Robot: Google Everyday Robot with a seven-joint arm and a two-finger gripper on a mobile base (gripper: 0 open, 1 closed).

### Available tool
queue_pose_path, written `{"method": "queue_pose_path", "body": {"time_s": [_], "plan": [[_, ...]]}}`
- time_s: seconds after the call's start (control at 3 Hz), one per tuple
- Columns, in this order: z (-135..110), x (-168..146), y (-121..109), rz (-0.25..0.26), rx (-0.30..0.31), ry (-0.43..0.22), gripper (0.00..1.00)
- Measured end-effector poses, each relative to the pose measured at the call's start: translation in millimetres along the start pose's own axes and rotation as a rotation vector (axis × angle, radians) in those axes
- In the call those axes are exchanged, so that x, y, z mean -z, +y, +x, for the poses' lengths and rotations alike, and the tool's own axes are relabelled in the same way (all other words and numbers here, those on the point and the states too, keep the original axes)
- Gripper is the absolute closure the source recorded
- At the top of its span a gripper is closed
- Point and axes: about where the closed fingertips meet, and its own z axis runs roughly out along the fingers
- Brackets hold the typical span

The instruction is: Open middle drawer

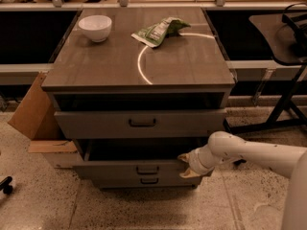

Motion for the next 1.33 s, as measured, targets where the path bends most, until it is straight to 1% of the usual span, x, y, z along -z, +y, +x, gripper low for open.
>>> {"method": "queue_pose_path", "body": {"time_s": [0.33,0.67,1.0,1.33], "plan": [[-7,3,12,-0.014,0.004,-0.017,0.88],[-9,8,10,-0.014,0.004,-0.017,1.0],[-31,7,45,-0.062,0.036,-0.092,1.0],[-32,8,46,-0.065,0.038,-0.097,1.0]]}}
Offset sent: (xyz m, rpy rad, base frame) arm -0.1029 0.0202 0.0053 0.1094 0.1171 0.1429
